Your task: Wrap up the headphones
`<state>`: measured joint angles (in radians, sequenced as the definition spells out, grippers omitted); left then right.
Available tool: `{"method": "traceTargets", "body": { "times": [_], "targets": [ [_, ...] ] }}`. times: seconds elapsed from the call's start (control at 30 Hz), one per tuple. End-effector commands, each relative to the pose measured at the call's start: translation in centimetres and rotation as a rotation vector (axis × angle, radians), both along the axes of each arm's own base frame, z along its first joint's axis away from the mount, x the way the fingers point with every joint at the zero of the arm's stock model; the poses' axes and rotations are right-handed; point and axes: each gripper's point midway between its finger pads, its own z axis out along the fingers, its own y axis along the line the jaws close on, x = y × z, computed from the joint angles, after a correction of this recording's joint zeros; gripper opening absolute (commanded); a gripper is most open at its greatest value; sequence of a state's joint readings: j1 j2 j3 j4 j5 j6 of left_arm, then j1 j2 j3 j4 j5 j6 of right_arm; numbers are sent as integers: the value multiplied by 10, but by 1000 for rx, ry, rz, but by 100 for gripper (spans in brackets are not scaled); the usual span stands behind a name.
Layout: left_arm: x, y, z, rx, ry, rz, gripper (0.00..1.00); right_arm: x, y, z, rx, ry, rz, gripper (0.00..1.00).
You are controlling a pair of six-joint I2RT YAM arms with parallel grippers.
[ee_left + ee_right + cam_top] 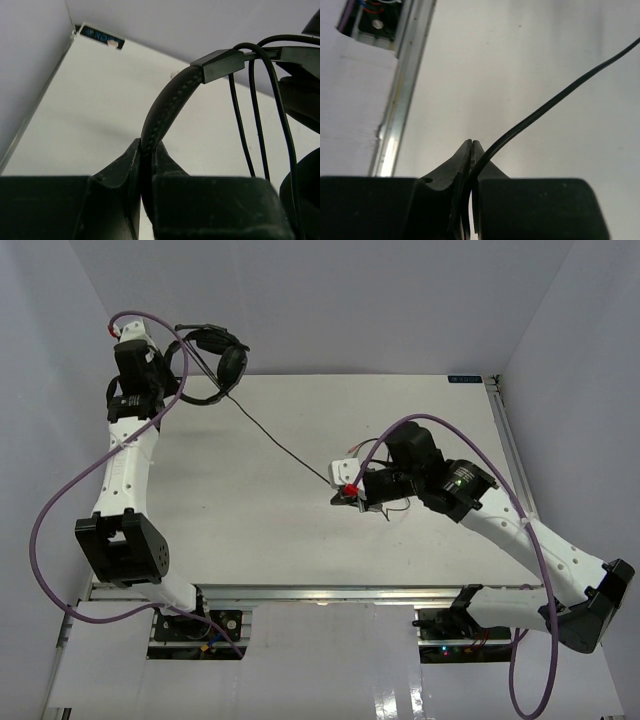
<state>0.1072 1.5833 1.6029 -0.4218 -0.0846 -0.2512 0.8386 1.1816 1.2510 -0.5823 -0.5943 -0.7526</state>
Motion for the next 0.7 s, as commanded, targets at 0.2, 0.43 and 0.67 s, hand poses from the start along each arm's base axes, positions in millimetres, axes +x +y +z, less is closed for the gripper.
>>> {"method": "traceTargets", "body": {
  "times": [0.2,0.43,0.67],
  "targets": [
    [-16,-69,-117,47,205,-187,0,64,16,98,-10,-522,-147,8],
    [-44,-149,-166,102,306,-383,0,107,21,135,-4,-718,-311,8],
    [-88,-196,-163,107,268,-582,0,152,6,131,-32,-831,-480,8]
  ]
}}
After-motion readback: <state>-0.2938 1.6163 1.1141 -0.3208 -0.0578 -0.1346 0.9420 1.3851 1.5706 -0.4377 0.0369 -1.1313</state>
